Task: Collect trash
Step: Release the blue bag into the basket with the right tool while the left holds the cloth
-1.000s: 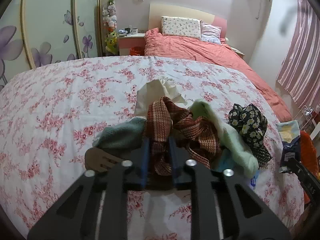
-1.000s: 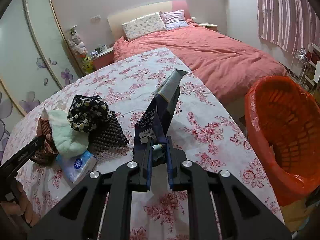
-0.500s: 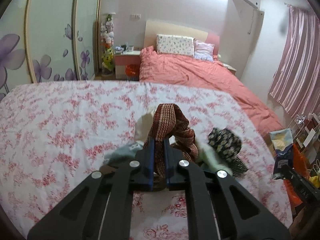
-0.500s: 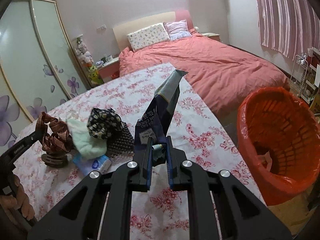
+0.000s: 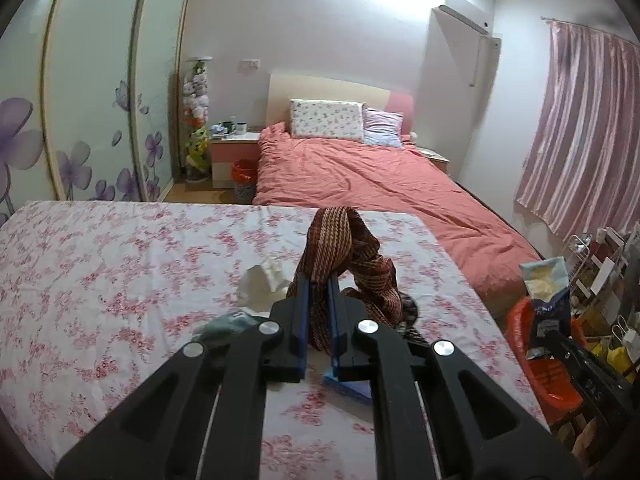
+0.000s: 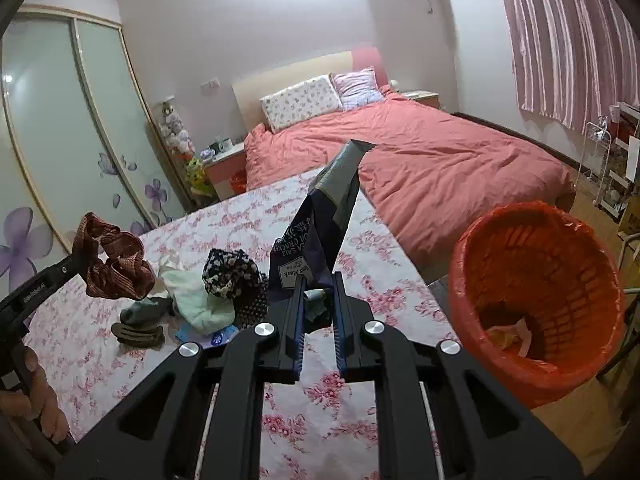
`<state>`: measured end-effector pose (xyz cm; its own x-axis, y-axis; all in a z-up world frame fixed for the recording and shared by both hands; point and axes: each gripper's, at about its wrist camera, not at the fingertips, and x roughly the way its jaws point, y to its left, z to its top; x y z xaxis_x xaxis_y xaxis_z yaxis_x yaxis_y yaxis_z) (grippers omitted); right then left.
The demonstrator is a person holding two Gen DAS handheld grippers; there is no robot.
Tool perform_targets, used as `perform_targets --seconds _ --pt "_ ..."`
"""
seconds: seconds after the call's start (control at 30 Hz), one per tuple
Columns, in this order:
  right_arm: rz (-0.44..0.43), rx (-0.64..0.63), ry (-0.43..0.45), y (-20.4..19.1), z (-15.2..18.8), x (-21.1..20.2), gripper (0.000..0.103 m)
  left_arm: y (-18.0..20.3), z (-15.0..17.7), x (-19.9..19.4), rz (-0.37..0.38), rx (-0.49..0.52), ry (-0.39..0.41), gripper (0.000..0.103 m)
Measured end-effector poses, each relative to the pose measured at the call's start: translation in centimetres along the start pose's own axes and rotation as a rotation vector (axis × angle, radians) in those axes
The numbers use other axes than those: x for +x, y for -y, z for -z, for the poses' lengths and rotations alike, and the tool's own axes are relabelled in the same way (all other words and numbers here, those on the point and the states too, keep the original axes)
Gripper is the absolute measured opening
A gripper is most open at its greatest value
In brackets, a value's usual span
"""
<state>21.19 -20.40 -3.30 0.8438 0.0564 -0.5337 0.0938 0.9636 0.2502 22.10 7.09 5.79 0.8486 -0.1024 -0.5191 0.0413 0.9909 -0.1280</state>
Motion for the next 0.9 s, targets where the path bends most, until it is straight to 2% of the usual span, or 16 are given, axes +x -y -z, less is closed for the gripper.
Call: perform_targets --seconds 0.47,0.9 --pt "0.053 0.054 0.069 3.8 -0.3 -2.8 0.013 7.1 0.3 -1.1 0.115 0.071 0.003 0.009" --pt "0.16 0.145 0.104 10.9 -0.4 -3.5 0.013 18.2 2.3 0.2 0.319 0.161 -0.05 0.009"
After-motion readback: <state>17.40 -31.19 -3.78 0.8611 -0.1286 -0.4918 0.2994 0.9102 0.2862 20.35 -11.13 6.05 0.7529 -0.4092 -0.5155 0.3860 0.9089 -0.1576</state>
